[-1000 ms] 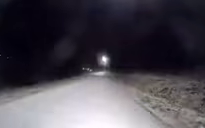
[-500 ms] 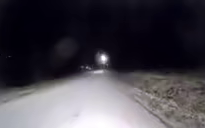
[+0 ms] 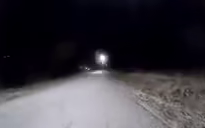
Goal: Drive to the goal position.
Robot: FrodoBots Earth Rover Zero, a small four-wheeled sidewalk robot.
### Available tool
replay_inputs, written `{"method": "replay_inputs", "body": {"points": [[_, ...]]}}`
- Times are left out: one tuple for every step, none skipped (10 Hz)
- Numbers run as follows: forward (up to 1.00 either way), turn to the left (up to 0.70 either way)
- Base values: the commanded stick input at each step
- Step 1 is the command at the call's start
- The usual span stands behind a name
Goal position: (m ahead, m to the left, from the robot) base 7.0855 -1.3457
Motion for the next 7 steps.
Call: {"method": "replay_inputs", "body": {"points": [[1.00, 0.37], [1.00, 0.30], [1.00, 0.16], [1.00, 0.00], [1.00, 0.00], [1.00, 0.00], [1.00, 0.00]]}}
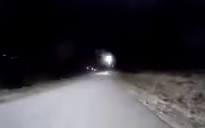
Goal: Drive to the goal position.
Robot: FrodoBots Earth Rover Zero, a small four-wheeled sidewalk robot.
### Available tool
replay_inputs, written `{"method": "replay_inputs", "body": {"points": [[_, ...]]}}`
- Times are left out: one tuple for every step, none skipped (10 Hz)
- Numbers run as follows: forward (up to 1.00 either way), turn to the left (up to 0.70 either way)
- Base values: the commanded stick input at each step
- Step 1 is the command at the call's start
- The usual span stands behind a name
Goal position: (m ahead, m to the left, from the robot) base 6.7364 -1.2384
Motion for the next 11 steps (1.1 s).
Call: {"method": "replay_inputs", "body": {"points": [[1.00, 0.00], [1.00, 0.00], [1.00, 0.00], [1.00, 0.00], [1.00, 0.00], [1.00, 0.00], [1.00, 0.00], [1.00, 0.00], [1.00, 0.00], [1.00, 0.00], [1.00, 0.00]]}}
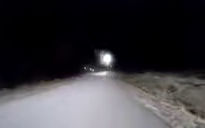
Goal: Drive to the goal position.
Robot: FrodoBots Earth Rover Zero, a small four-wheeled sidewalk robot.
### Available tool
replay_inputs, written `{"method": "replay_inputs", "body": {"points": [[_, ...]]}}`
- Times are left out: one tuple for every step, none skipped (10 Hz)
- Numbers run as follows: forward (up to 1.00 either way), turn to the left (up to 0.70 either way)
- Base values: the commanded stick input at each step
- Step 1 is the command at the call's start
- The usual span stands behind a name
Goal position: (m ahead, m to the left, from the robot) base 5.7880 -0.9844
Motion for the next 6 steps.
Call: {"method": "replay_inputs", "body": {"points": [[1.00, 0.00], [1.00, 0.00], [1.00, 0.00], [1.00, 0.00], [1.00, 0.00], [1.00, 0.00]]}}
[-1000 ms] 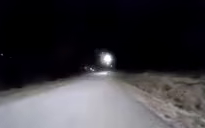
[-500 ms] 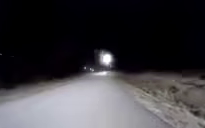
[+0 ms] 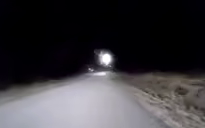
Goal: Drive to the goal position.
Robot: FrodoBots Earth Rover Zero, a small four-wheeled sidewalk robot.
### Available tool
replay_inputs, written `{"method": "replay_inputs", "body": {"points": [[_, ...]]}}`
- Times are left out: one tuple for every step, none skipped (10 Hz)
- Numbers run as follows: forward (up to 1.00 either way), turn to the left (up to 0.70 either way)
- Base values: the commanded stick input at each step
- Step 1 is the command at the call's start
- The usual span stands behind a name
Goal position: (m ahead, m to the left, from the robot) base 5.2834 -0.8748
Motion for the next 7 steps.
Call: {"method": "replay_inputs", "body": {"points": [[1.00, 0.00], [1.00, 0.00], [1.00, 0.00], [1.00, 0.00], [1.00, 0.00], [1.00, 0.00], [1.00, 0.00]]}}
